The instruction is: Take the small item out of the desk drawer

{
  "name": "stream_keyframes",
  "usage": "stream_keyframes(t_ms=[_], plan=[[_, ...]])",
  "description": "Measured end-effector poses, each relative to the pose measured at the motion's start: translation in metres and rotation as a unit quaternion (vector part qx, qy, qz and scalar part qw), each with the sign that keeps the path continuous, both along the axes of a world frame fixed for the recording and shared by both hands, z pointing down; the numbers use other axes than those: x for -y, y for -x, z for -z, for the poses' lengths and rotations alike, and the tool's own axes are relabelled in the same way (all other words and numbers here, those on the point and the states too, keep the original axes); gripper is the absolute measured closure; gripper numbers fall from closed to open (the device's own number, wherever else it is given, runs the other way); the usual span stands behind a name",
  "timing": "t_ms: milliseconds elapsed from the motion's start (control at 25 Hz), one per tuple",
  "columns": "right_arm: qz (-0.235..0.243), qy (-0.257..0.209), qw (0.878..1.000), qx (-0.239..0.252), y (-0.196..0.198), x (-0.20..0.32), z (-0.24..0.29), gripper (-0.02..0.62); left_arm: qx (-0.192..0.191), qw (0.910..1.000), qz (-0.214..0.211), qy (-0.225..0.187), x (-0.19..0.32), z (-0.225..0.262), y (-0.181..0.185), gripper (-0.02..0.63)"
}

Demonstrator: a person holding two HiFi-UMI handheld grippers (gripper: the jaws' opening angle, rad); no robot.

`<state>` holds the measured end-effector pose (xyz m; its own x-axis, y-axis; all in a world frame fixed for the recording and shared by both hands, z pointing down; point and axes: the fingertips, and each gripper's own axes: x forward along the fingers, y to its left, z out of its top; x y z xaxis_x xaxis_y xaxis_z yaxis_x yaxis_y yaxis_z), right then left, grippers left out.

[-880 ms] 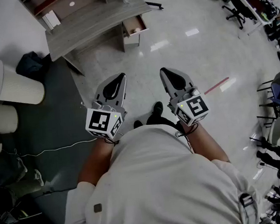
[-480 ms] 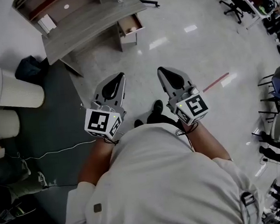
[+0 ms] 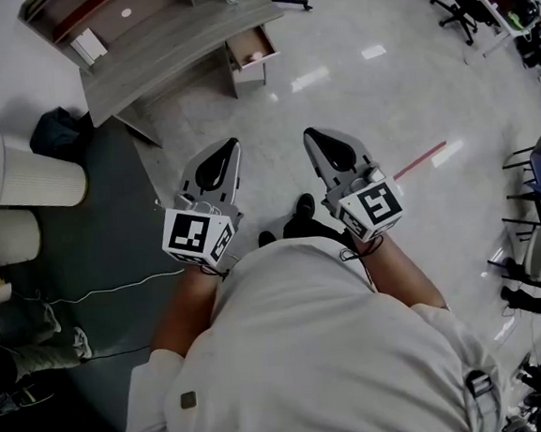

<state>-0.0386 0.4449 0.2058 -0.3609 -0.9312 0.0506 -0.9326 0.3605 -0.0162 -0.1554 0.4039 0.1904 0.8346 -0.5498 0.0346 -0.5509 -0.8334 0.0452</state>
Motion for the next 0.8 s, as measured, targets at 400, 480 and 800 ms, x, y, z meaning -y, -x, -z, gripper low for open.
stream_keyframes(t_ms=[400, 480, 800], plan=[[0.024, -0.004, 1.0, -0.008, -0.06, 0.04, 0.0, 0.574, 0.0, 0.9999, 0.01, 0.001, 0.043, -0.001, -0.067, 0.594], [0.031, -0.007, 0.999, -0.009, -0.075, 0.049, 0.001, 0.574, 0.001, 0.9999, 0.011, -0.001, 0.054, 0.0, -0.084, 0.594], [0.046, -0.009, 0.999, -0.01, -0.135, 0.073, 0.005, 0.574, -0.004, 0.9995, 0.03, -0.005, 0.08, 0.007, -0.141, 0.594]])
